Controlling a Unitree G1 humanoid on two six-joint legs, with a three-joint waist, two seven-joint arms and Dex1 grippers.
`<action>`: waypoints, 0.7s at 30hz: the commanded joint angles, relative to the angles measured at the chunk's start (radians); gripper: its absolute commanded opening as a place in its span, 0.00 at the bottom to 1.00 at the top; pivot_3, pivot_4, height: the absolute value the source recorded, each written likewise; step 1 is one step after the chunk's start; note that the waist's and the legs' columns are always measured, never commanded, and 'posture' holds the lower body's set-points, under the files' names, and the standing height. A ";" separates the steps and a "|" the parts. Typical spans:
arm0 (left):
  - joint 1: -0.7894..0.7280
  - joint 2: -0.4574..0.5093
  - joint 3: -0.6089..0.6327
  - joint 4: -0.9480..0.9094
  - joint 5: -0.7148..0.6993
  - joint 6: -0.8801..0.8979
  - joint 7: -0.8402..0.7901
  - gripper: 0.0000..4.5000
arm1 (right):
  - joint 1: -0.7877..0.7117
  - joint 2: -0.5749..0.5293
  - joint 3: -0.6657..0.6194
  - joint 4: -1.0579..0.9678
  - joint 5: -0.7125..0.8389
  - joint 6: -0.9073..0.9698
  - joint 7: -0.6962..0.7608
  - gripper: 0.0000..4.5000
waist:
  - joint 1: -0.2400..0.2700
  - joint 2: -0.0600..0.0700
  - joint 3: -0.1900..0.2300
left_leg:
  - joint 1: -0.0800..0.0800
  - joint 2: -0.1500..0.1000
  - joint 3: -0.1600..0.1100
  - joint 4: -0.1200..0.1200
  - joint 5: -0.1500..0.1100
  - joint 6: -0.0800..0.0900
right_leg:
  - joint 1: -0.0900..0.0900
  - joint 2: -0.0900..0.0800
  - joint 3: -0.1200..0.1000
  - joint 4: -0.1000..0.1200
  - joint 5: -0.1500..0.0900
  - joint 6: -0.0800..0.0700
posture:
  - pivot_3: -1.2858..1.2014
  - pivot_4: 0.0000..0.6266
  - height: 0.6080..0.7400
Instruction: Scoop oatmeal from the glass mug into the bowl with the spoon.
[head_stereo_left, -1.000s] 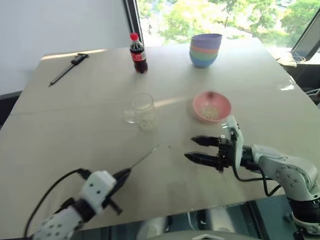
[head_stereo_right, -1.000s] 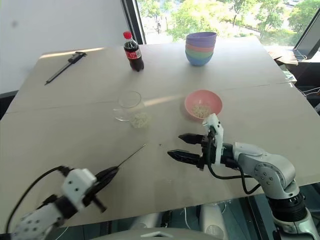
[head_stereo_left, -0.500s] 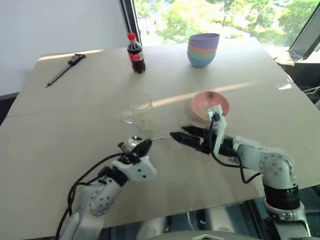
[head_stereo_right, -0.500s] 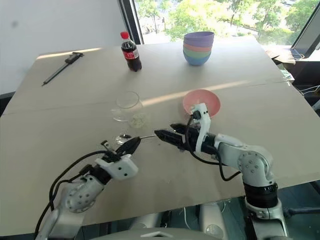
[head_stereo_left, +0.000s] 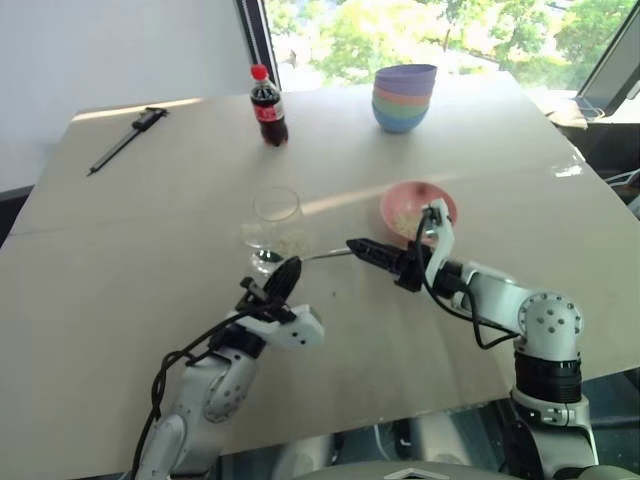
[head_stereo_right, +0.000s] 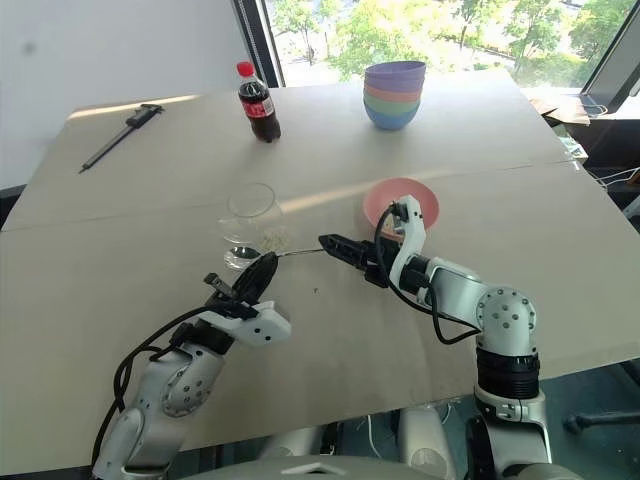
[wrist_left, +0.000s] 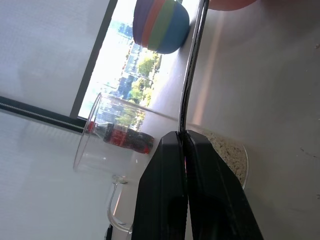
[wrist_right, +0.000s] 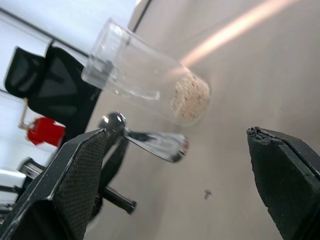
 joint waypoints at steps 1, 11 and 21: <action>0.000 -0.011 -0.010 -0.022 0.035 0.004 0.035 0.02 | -0.034 0.021 -0.017 0.008 0.105 -0.020 -0.057 1.00 | -0.002 0.000 0.000 | 0.000 0.000 0.000 0.000 0.000 0.000 | 0.000 0.000 0.000 0.001 0.000 0.000 | 0.52 0.24 1.00; -0.029 -0.084 -0.028 -0.048 0.135 0.110 0.023 0.02 | -0.060 0.039 0.032 0.053 0.210 -0.055 -0.163 1.00 | -0.018 0.000 0.000 | 0.001 0.000 0.003 0.006 -0.002 0.005 | -0.001 0.003 0.002 0.011 0.000 0.000 | 0.52 0.24 1.00; -0.040 -0.078 -0.041 -0.047 0.119 0.106 0.021 0.02 | -0.072 0.055 0.047 0.092 0.278 -0.116 -0.228 1.00 | -0.022 0.000 0.000 | 0.001 0.000 0.003 0.010 -0.002 0.005 | -0.001 0.005 0.003 0.014 0.000 0.000 | 0.52 0.24 1.00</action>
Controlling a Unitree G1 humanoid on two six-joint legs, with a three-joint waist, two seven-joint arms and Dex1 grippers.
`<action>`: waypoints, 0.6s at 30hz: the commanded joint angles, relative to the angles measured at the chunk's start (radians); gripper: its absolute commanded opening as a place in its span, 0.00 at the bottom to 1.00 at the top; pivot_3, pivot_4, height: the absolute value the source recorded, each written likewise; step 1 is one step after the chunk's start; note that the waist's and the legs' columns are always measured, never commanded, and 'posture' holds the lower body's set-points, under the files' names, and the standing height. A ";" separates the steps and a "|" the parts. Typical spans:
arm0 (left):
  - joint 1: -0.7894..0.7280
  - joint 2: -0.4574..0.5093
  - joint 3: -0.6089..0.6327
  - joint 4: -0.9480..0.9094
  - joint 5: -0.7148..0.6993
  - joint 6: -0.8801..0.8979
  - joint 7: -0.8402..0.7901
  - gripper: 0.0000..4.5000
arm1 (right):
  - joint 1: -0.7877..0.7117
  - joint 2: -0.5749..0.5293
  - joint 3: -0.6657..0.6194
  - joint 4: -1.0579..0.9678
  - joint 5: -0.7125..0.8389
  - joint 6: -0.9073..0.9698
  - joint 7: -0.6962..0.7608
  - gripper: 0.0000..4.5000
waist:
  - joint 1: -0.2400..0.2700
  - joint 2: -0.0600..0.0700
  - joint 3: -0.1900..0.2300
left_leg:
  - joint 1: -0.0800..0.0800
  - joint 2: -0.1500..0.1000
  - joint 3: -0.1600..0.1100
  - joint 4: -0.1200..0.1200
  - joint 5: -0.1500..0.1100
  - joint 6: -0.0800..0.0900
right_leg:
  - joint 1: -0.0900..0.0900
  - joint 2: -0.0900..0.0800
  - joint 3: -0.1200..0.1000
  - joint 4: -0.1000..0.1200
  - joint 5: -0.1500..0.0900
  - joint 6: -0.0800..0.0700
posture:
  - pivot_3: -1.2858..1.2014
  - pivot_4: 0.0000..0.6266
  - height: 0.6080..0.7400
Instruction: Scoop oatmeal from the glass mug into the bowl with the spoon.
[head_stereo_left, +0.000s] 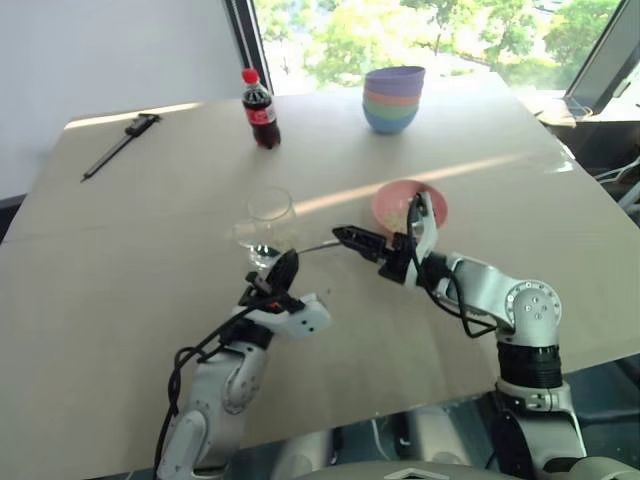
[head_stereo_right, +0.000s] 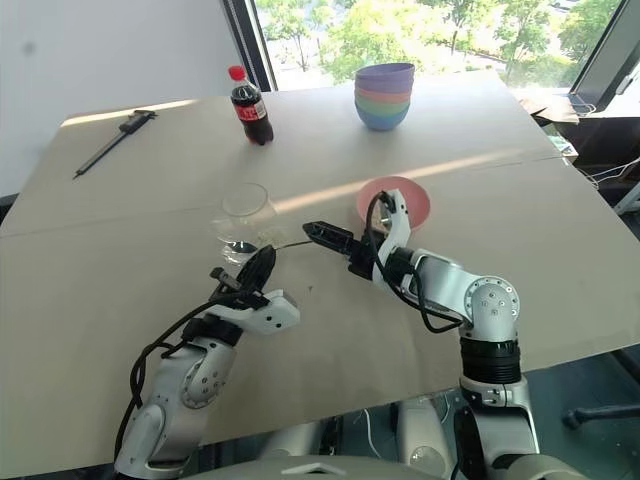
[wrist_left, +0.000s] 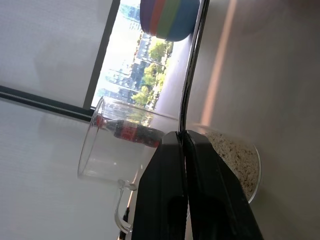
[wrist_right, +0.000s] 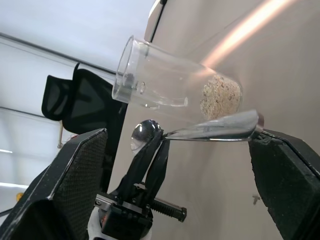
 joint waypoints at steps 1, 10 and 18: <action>-0.005 0.004 -0.005 -0.047 -0.011 -0.009 0.007 0.02 | -0.025 0.010 -0.001 -0.008 0.046 -0.038 -0.016 1.00 | 0.000 0.000 0.000 | 0.000 0.000 0.000 0.000 0.000 0.000 | 0.000 0.000 0.000 0.000 0.000 0.000 | 0.52 0.24 1.00; -0.017 0.006 -0.005 -0.038 -0.020 -0.008 0.004 0.00 | -0.036 0.013 0.018 0.011 0.057 -0.065 -0.025 0.83 | 0.000 0.000 0.000 | 0.000 0.000 0.000 0.000 0.000 0.000 | 0.000 0.000 0.000 0.000 0.000 0.000 | 0.52 0.24 1.00; -0.023 0.008 -0.010 -0.035 -0.027 -0.009 0.001 0.00 | -0.037 0.012 0.022 0.018 0.060 -0.083 -0.027 0.01 | 0.000 0.000 0.000 | 0.000 0.000 0.000 0.000 0.000 0.000 | 0.000 0.000 0.000 0.000 0.000 0.000 | 0.52 0.24 1.00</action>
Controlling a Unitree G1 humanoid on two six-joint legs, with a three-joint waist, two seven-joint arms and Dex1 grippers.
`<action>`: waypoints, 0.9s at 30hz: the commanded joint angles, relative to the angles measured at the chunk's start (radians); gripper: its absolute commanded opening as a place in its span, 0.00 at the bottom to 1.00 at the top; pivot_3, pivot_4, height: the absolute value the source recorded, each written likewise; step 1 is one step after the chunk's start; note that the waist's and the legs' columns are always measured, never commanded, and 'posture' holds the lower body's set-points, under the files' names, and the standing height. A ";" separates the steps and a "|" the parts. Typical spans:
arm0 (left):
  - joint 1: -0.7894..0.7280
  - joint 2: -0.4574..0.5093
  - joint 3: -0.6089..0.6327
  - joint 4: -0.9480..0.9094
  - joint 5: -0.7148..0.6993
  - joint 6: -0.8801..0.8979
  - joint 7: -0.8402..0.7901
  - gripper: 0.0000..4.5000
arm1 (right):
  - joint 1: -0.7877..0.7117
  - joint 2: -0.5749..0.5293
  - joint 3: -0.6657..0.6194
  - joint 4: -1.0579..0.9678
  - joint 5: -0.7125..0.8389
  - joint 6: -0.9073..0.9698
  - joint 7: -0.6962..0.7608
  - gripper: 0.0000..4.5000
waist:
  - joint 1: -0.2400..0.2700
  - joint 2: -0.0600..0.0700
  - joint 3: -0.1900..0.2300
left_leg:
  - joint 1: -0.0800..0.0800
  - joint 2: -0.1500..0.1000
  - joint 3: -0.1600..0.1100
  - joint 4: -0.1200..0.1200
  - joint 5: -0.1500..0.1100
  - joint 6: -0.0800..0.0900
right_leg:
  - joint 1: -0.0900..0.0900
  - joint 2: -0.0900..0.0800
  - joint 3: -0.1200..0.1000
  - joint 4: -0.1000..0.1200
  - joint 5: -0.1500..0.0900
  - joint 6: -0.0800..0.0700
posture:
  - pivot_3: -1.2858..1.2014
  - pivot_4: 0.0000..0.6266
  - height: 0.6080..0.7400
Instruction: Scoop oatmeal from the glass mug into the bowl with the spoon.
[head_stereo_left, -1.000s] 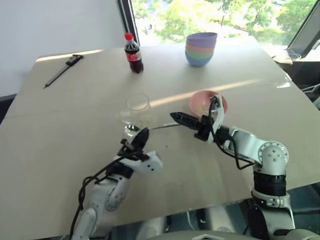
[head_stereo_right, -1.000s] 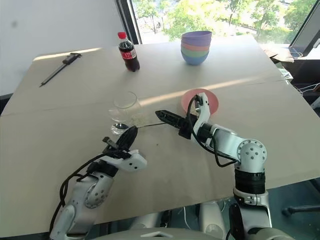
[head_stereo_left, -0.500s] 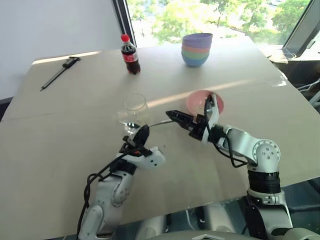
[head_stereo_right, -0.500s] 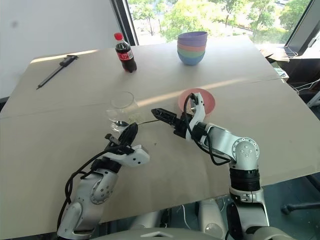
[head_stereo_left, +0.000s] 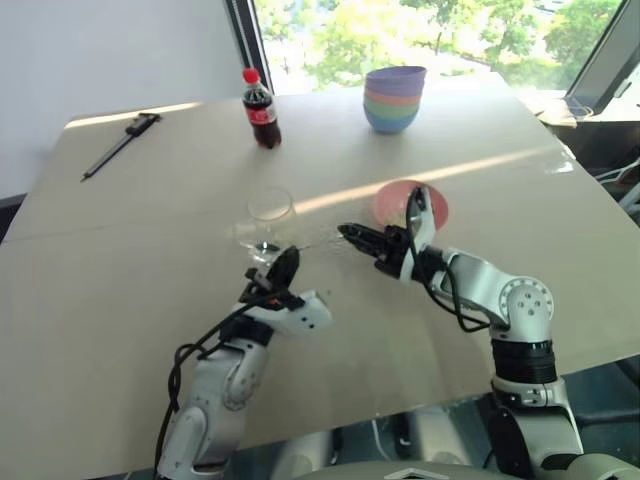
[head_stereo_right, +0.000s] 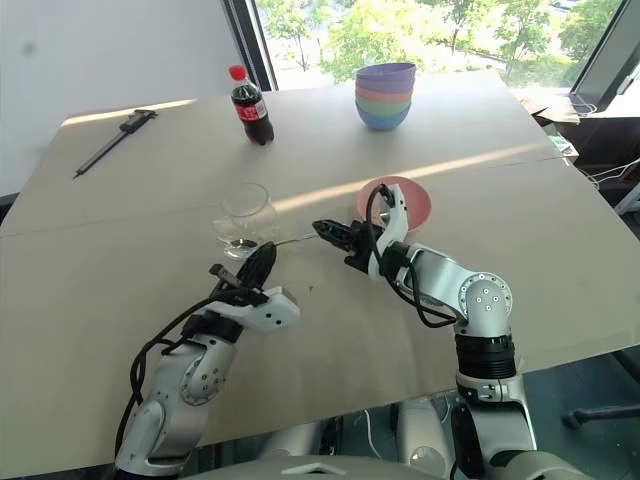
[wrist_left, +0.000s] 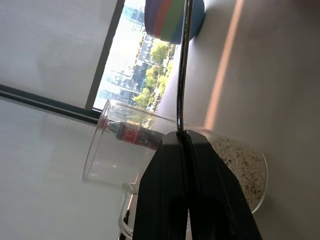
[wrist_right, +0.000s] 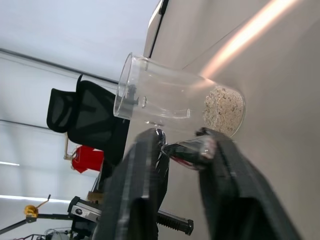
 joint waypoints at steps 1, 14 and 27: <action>-0.004 0.008 -0.009 -0.036 -0.005 -0.011 0.002 0.00 | -0.021 0.004 0.001 -0.019 0.029 -0.018 -0.002 0.01 | 0.000 0.000 0.000 | 0.000 0.000 0.000 0.000 0.000 0.000 | 0.000 0.000 0.000 0.000 0.000 0.000 | 0.52 0.24 1.00; 0.010 -0.031 0.044 -0.060 -0.297 0.014 -0.092 0.00 | -0.042 -0.046 0.010 -0.019 -0.025 -0.011 0.084 0.01 | 0.000 0.000 0.000 | 0.000 0.000 0.000 0.000 0.000 0.000 | 0.000 0.000 0.000 0.000 0.000 0.000 | 0.52 0.24 1.00; 0.051 0.045 0.046 -0.120 -0.525 0.005 -0.244 0.59 | -0.045 -0.125 0.035 -0.068 -0.084 0.027 0.226 0.00 | 0.001 0.000 0.000 | 0.000 0.000 0.000 0.000 0.000 0.000 | 0.000 -0.002 0.000 -0.001 0.000 0.000 | 0.52 0.24 1.00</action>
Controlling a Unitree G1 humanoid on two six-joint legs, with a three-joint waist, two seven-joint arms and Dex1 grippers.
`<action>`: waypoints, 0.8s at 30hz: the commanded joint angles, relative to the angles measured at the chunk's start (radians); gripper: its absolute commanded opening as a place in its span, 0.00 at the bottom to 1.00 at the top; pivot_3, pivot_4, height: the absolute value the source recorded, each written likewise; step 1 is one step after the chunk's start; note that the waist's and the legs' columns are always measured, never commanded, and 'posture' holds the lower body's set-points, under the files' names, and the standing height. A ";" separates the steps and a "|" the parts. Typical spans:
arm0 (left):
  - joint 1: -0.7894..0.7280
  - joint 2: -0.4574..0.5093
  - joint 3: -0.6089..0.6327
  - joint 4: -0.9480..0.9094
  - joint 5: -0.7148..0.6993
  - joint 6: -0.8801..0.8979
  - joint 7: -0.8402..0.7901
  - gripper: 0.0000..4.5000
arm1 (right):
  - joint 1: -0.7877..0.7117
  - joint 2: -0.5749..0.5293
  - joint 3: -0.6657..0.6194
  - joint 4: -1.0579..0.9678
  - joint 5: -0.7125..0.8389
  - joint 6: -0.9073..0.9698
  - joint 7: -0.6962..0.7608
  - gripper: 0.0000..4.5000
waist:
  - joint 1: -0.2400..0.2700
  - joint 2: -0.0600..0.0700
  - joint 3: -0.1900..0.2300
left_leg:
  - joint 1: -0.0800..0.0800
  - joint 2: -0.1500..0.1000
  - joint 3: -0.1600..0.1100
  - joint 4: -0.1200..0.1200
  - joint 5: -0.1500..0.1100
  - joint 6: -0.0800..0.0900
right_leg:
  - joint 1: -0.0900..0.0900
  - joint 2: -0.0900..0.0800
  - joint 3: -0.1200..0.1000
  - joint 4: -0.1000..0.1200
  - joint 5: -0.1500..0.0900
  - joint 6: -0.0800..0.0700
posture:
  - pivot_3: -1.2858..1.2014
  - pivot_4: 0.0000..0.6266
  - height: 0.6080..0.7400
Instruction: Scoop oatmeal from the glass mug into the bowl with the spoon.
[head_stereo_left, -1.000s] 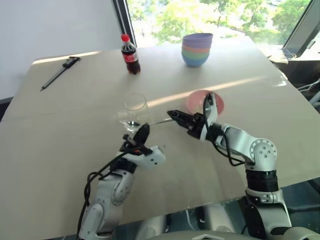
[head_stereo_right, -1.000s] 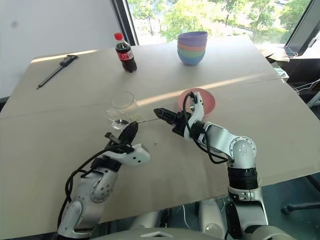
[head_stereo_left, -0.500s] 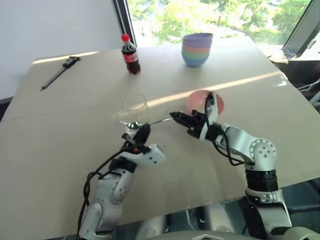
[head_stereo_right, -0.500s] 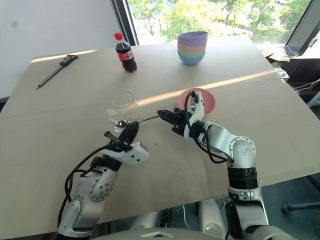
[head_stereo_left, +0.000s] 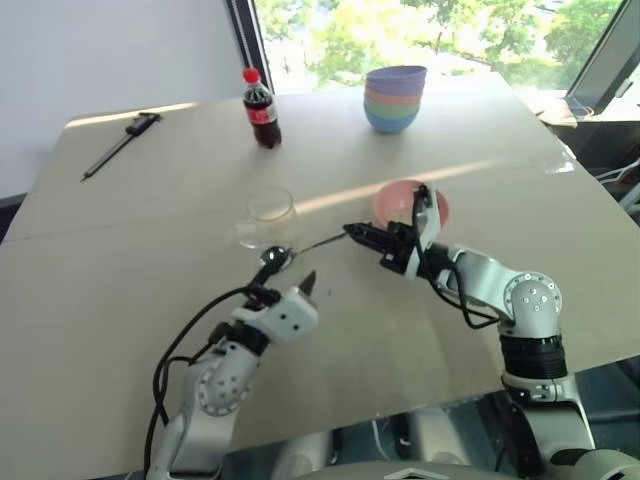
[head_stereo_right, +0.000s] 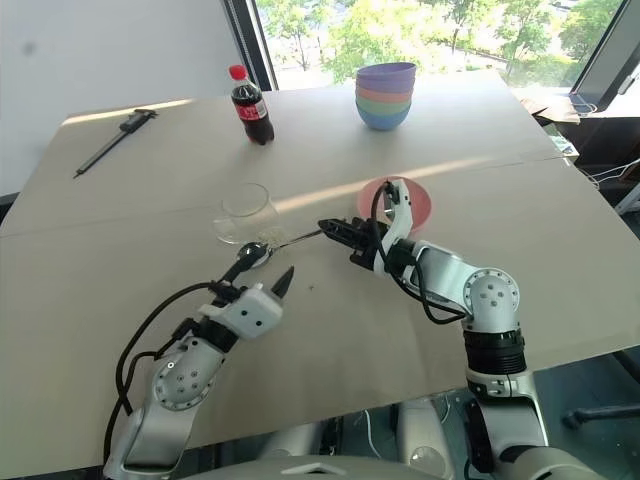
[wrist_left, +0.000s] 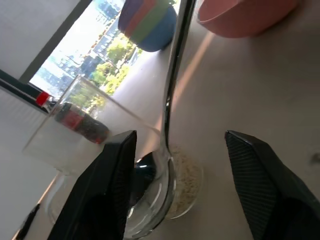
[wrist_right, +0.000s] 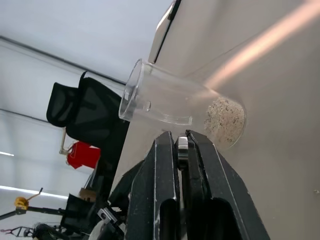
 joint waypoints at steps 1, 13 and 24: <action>-0.005 0.025 0.015 -0.081 -0.085 0.020 -0.065 0.59 | -0.030 -0.048 0.013 -0.071 -0.026 0.028 0.116 0.00 | 0.001 0.000 0.000 | 0.000 0.000 0.000 0.000 0.000 0.000 | 0.000 0.000 0.000 0.000 0.000 0.000 | 0.52 0.24 1.00; -0.083 0.154 0.064 -0.103 -0.373 0.146 -0.297 0.59 | -0.064 -0.294 0.189 -0.226 -0.405 -0.025 0.646 0.00 | 0.000 0.000 0.001 | 0.000 0.000 0.000 0.001 0.000 0.000 | 0.000 0.002 0.000 0.000 0.000 0.000 | 0.52 0.24 1.00; -0.118 0.144 -0.030 -0.196 -0.398 0.297 -0.318 0.31 | -0.056 -0.247 0.169 -0.225 -0.475 -0.015 0.665 0.00 | 0.003 0.000 0.001 | 0.000 0.000 -0.001 0.001 0.001 -0.003 | 0.000 -0.001 0.000 -0.001 0.000 0.000 | 0.52 0.24 1.00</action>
